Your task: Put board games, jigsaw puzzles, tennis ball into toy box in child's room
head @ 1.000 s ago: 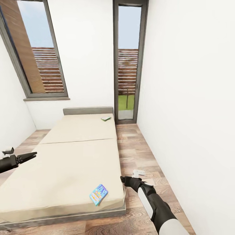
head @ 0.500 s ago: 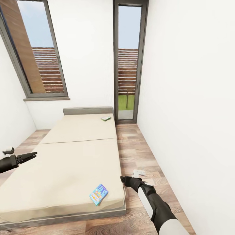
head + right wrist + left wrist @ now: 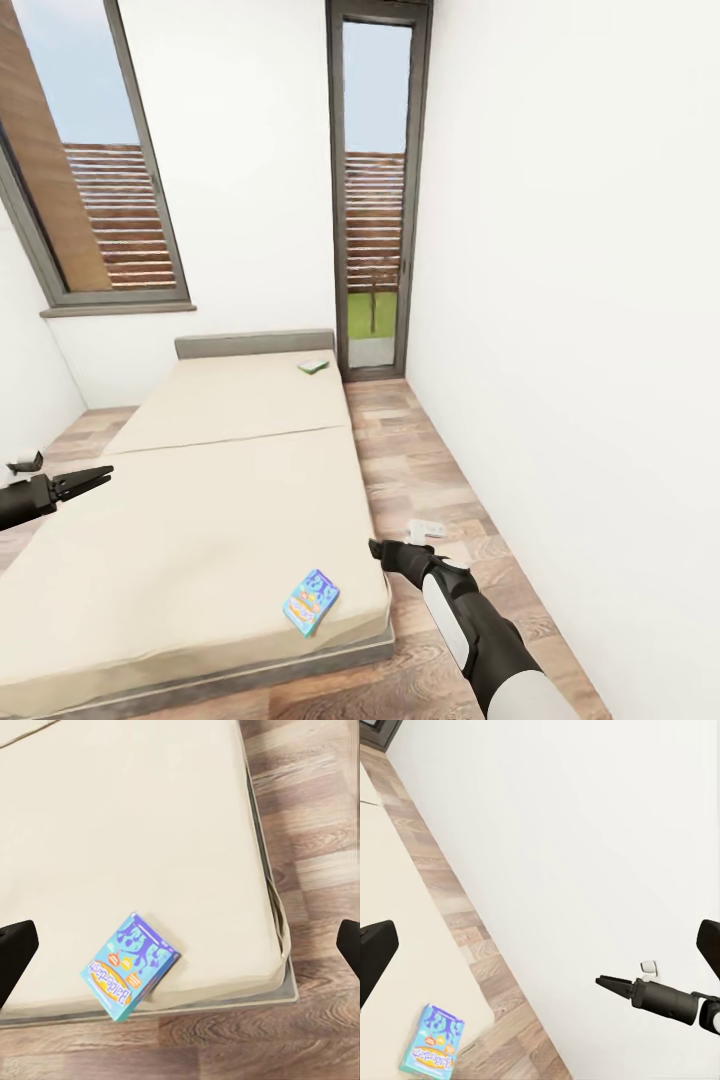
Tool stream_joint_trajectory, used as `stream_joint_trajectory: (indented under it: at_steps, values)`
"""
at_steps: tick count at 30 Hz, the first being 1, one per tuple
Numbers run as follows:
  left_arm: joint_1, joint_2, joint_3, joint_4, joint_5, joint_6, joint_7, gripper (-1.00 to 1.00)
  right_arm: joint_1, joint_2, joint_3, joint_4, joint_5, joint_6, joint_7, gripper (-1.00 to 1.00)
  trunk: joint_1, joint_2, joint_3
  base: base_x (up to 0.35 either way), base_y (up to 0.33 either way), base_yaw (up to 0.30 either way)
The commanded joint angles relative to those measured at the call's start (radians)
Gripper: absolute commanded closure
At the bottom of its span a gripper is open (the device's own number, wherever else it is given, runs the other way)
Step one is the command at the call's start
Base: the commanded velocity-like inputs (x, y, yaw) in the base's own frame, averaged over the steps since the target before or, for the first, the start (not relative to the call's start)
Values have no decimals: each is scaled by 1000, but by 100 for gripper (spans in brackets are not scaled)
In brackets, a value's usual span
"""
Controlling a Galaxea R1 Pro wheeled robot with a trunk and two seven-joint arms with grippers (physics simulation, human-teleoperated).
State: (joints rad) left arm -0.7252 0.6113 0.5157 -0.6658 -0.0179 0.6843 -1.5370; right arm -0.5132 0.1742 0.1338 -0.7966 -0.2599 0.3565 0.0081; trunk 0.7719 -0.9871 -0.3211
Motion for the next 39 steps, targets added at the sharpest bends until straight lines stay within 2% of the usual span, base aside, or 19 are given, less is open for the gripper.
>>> stream_joint_trajectory:
  at_steps: [1, 29, 39]
  values:
    - [0, 0, 1, 0, -2, 11, -5, -100, -1, 0, 0, -1, -2, 5, 1, -100, 0, -1, -1, 0, 276, -252]
    - [0, 1, 1, 1, -2, 11, -6, -100, -1, 0, 0, -1, -3, 6, 1, -100, 0, -1, 13, 0, 279, -268]
    - [0, 0, 1, 1, -2, 11, -6, -100, -1, 0, 0, -1, -3, 7, 1, -100, 0, -1, 13, 0, 90, -275]
